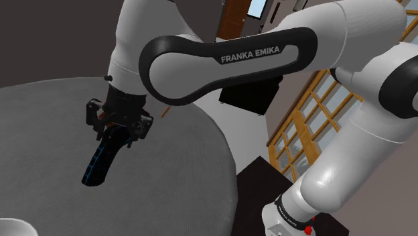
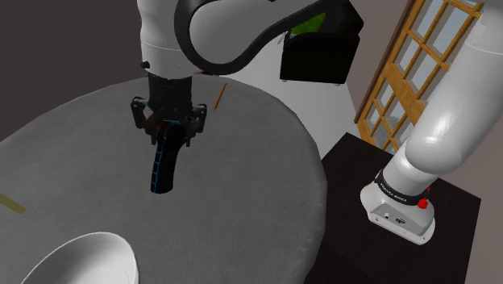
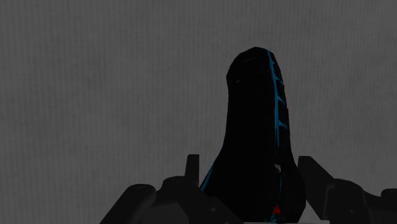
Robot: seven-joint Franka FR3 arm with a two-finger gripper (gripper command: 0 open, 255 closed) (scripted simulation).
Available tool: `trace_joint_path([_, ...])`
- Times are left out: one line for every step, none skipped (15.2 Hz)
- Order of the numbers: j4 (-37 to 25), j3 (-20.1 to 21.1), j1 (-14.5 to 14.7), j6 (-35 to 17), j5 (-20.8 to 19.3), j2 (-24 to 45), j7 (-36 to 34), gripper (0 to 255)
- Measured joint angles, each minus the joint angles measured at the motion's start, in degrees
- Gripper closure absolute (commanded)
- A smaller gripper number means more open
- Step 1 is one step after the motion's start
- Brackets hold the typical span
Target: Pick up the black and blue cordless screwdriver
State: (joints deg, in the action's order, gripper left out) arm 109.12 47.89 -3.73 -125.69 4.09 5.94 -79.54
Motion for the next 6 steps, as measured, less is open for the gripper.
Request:
trace_joint_path([-0.59,0.01,-0.06,0.73,0.14,-0.19,0.04,255])
trace_joint_path([-1.05,0.02,-0.15,1.43,0.42,-0.52,0.16,255])
trace_joint_path([-1.75,0.03,-0.17,2.19,0.45,-0.61,0.13,255])
trace_joint_path([-2.32,0.05,-0.22,2.94,0.64,-0.87,0.16,255])
trace_joint_path([-2.93,0.05,-0.29,3.71,0.81,-1.09,0.23,255])
trace_joint_path([-3.39,0.07,-0.26,4.17,0.78,-1.1,0.13,255])
